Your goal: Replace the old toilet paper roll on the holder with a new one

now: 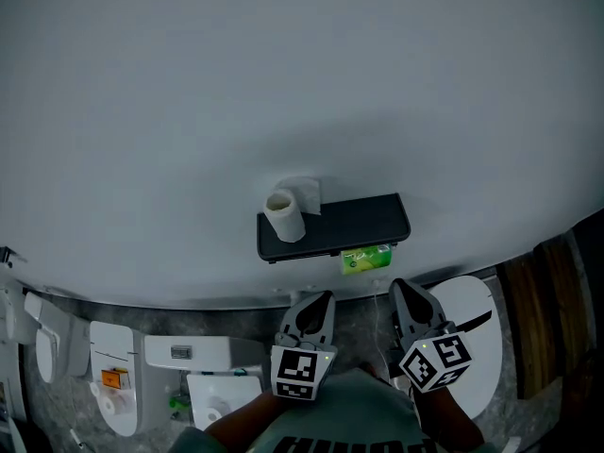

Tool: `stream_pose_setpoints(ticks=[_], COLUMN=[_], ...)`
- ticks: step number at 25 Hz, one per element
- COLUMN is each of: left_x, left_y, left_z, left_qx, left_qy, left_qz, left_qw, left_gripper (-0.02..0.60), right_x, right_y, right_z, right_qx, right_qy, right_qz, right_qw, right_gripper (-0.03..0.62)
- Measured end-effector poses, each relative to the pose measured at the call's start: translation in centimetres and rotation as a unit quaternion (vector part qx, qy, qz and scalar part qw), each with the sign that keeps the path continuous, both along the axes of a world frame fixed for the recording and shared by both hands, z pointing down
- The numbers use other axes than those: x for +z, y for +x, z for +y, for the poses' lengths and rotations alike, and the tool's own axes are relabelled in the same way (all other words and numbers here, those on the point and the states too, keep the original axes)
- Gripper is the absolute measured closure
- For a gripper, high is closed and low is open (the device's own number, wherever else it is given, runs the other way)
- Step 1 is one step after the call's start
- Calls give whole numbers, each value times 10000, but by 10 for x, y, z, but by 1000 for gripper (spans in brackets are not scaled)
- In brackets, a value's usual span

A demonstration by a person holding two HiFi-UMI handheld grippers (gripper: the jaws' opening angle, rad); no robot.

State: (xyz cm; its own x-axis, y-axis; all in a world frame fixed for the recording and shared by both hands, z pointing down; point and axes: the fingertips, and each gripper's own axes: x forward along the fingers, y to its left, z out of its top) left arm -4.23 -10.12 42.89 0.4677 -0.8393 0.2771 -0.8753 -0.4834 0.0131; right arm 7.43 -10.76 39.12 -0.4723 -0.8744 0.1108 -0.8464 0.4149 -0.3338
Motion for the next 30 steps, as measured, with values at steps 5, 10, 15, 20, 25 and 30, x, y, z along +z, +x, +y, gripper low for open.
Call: stream_pose_setpoints(ticks=[5,10,15,20,25,30], left_x=[-12,-23,-31,-31,-28,-31], left_y=[8,17,26,34,37,38], left_z=[6,16,28,44,61,75], left_qx=[-133,-305,-571,-932,-1181,-1296], left_qy=[160,242,336,472,373,426], left_qz=[-2,-5,-42,-64,-208,-246], left_qw=[9998,9992,9978,9945,9921,9903], left_gripper=[577,577,577,577,577,577], right_x=[-9,-18,-25,-20,-16,-14], right_y=[2,9,13,18,26,29], right_z=[10,20,33,43,48,55], right_qx=[-160,-303,-603,-973,-1214,-1269], right_qy=[172,366,514,559,631,676], right_qz=[677,868,964,977,987,966], right_qw=[9974,9951,9922,9889,9857,9849], right_gripper=[585,585,585,585,585,585])
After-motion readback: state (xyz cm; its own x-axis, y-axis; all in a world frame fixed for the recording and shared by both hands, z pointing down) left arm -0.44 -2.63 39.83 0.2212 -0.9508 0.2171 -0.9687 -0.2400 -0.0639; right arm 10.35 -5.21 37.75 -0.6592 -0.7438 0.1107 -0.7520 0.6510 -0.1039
